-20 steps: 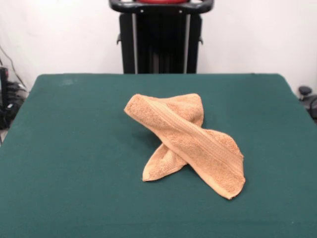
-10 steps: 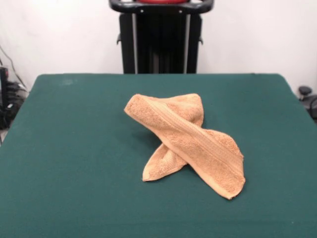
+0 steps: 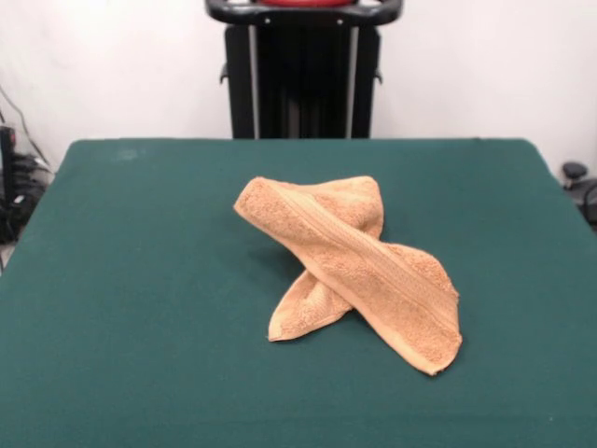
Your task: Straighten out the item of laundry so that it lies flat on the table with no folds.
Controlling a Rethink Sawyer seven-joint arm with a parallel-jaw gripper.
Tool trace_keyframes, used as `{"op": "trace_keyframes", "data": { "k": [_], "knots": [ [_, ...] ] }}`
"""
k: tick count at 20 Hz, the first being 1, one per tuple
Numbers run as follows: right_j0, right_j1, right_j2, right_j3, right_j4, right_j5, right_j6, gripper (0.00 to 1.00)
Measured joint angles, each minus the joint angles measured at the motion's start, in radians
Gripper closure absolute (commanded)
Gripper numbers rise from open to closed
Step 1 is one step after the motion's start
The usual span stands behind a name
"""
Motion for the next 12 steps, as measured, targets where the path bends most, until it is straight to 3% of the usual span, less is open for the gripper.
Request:
{"op": "trace_keyframes", "data": {
  "k": [12],
  "knots": [
    [-0.016, 0.212, 0.002, -0.093, 0.004, -0.061, 0.0, 0.0]
  ]
}}
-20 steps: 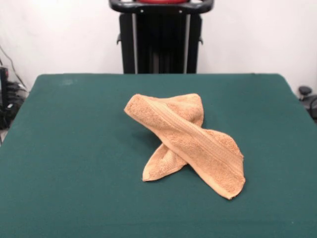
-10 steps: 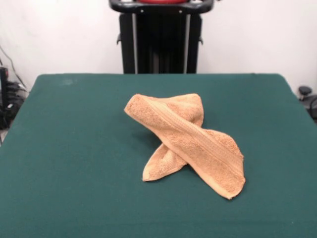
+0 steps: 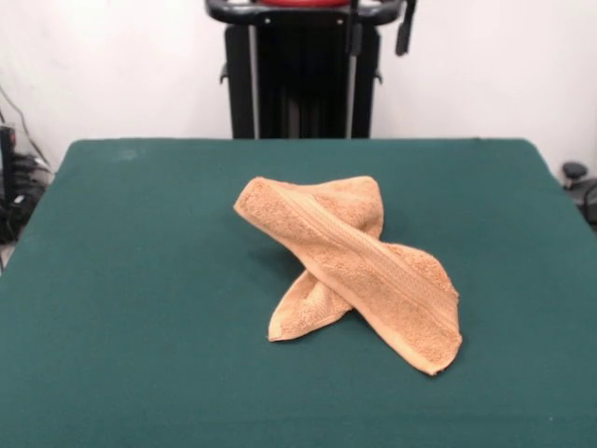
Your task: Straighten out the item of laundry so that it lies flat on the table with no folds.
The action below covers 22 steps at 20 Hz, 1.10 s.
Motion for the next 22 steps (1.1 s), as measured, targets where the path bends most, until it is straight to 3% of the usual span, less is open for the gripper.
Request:
{"op": "trace_keyframes", "data": {
  "k": [10, 22],
  "knots": [
    [0.04, 0.087, -0.008, -0.073, 0.017, 0.0, 0.0, 0.0],
    [0.104, 0.101, -0.024, -0.106, 0.07, 0.0, 0.001, 0.0]
  ]
}}
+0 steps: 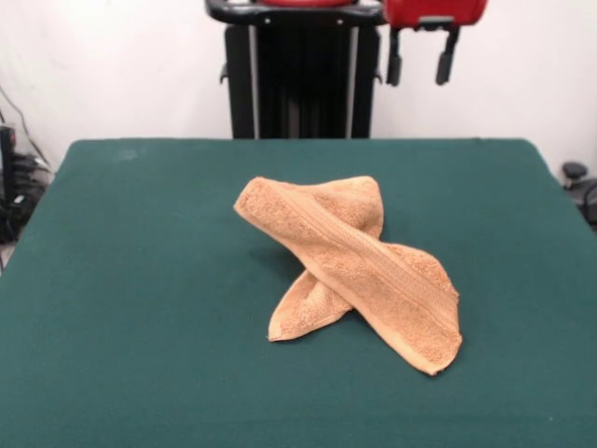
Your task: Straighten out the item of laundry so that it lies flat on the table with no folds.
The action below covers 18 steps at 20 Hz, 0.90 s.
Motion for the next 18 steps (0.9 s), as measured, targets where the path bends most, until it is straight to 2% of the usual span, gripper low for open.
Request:
{"op": "trace_keyframes", "data": {
  "k": [9, 18],
  "knots": [
    [0.011, -0.017, -0.034, -0.001, 0.005, 0.0, 0.0, 0.0],
    [-0.038, -0.065, -0.056, 0.0, 0.004, 0.005, 0.0, 0.0]
  ]
}}
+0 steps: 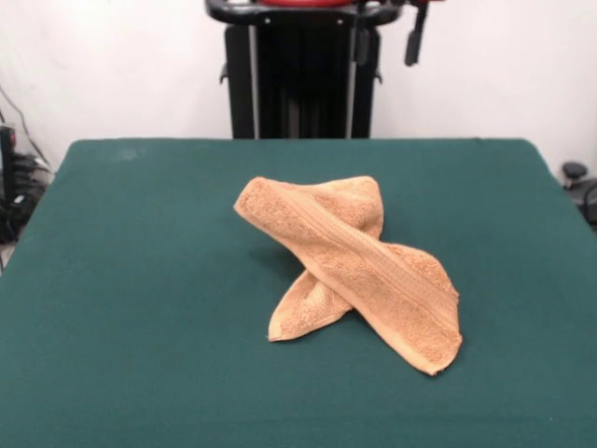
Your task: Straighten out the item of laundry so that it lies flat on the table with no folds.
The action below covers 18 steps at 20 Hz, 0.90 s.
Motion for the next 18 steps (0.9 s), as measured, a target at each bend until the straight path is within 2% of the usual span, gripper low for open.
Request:
{"op": "trace_keyframes", "data": {
  "k": [7, 18],
  "knots": [
    [-0.037, -0.036, -0.012, 0.0, -0.001, 0.006, 0.0, 0.0],
    [-0.079, -0.03, -0.014, 0.0, -0.02, 0.006, 0.0, 0.0]
  ]
}}
